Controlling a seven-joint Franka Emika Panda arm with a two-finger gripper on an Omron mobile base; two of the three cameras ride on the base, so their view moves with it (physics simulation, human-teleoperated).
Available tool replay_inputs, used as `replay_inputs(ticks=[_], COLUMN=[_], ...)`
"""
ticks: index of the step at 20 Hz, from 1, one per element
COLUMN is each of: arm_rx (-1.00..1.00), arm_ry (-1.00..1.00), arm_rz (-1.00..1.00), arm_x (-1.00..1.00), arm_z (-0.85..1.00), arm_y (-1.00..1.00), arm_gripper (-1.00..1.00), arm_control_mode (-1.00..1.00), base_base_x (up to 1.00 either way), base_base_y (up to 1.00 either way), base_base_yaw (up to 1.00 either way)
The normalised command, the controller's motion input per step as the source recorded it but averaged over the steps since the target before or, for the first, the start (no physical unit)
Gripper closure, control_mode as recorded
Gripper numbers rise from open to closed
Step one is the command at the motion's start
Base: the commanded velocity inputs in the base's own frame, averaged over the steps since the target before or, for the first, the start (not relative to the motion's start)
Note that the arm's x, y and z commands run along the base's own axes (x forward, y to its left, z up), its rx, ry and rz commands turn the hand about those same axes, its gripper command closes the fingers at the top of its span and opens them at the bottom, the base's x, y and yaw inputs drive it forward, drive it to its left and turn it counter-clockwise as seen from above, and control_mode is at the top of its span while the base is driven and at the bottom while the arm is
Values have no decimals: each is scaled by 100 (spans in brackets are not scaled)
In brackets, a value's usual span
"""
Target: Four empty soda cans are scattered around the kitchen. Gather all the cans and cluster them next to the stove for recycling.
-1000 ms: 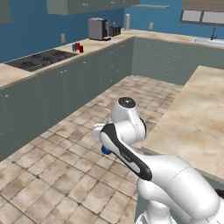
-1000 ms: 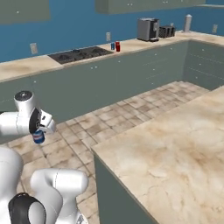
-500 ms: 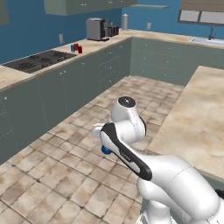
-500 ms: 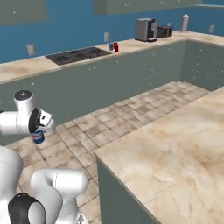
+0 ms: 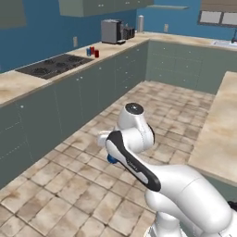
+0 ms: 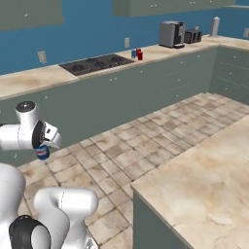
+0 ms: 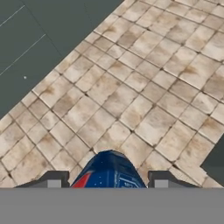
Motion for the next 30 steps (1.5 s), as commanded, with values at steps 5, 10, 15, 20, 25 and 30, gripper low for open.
replay_inputs(ticks=[5, 10, 15, 20, 25, 30], arm_rx=[0, 0, 0, 0, 0, 0], arm_ry=[0, 0, 0, 0, 0, 0], arm_rz=[0, 0, 0, 0, 0, 0], arm_x=[0, 0, 0, 0, 0, 0], arm_z=[0, 0, 0, 0, 0, 0], arm_y=[0, 0, 0, 0, 0, 0], arm_gripper=[100, 100, 100, 100, 100, 100], arm_control_mode=[100, 100, 100, 100, 100, 100], base_base_x=[67, 75, 75, 75, 72, 71], base_base_y=[24, 7, 3, 3, 5, 6], base_base_yaw=[-8, 0, 0, -6, -15, -17])
